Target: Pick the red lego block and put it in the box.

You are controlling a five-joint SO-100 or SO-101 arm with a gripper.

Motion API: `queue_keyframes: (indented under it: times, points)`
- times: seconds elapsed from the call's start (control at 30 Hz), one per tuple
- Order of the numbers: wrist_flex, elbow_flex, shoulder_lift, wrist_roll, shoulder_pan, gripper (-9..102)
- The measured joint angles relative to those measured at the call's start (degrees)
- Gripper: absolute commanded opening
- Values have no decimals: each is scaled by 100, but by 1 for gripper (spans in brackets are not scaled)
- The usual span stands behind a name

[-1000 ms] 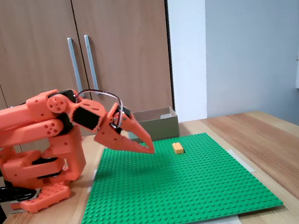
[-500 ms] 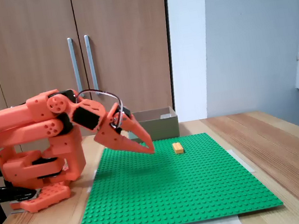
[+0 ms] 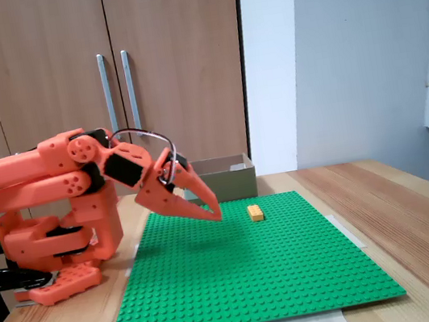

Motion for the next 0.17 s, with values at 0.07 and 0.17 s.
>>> queue_keyframes:
  times: [0.07,0.17]
  points:
    - [0,0,0,0,0,-1]
    - [0,0,0,0,0,-1]
